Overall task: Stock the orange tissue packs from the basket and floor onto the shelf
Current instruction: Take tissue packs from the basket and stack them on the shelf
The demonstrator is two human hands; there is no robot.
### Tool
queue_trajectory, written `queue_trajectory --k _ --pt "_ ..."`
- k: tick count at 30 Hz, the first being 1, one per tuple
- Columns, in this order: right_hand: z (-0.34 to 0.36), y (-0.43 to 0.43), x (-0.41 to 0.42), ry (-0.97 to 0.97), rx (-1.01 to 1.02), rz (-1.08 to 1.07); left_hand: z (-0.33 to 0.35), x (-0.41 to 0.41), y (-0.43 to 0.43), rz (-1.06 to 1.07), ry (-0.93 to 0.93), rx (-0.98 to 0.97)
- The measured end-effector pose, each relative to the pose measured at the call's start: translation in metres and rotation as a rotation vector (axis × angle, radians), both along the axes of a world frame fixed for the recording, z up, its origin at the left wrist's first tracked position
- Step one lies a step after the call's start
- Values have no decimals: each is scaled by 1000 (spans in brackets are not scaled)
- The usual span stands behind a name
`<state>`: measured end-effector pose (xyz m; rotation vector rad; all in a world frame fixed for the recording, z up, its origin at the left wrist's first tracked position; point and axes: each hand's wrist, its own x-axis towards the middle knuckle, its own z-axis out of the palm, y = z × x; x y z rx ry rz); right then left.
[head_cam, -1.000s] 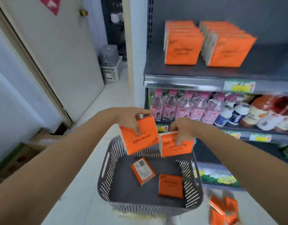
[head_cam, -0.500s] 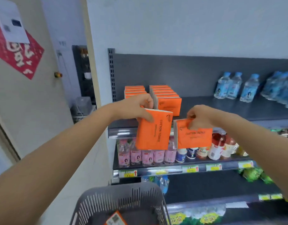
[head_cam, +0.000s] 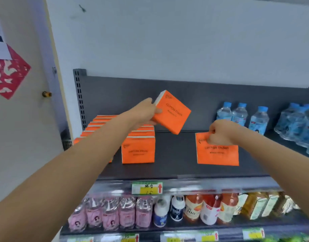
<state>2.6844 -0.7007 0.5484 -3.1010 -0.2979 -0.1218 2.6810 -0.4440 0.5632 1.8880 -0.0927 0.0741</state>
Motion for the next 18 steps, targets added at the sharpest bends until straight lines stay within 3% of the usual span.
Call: queue_trajectory --k 5,8,13,18 --pt "-7 -43 72 18 2 44 -17 96 -39 97 10 327" --pt "-12 -45 94 5 -21 89 -26 121 -55 85 60 322" --pt "-27 -41 139 -26 115 163 -44 157 -83 92 208 299" --pt "-41 -29 164 15 176 223 -52 177 -77 182 127 710"
